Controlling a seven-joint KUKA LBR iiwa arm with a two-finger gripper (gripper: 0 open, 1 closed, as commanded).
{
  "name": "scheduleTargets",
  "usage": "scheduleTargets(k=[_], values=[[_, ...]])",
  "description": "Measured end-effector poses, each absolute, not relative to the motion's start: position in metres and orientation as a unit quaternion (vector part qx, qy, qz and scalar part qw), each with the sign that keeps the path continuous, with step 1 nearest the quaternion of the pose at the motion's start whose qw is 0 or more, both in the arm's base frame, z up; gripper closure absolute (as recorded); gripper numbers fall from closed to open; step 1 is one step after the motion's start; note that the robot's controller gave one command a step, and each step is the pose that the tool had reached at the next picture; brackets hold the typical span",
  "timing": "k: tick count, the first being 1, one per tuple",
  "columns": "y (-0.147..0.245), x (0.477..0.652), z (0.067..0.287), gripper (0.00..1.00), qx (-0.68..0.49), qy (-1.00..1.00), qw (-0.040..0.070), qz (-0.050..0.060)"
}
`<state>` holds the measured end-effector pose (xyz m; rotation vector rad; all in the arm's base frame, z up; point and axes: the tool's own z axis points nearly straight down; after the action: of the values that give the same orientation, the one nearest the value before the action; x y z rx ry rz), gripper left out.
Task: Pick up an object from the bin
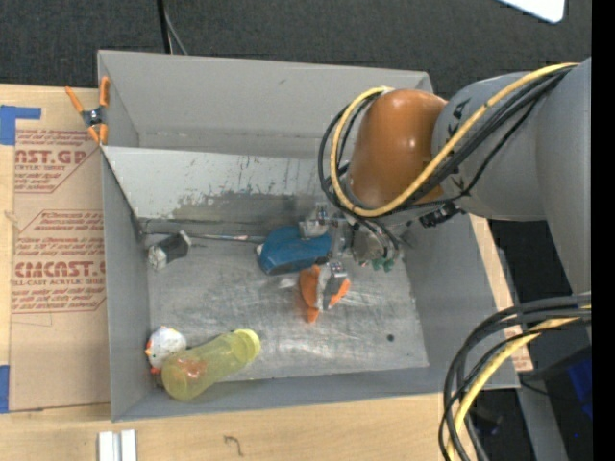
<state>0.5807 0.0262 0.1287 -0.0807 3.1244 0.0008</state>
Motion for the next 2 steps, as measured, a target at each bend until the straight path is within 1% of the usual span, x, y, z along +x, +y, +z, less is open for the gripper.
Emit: scheduleTargets(k=[1, 2], values=[[0.029, 0.588, 0.125, 0.00, -0.025, 0.999, 0.019, 0.002], [-0.005, 0.566, 0.098, 1.00, 0.017, 1.000, -0.002, 0.000]])
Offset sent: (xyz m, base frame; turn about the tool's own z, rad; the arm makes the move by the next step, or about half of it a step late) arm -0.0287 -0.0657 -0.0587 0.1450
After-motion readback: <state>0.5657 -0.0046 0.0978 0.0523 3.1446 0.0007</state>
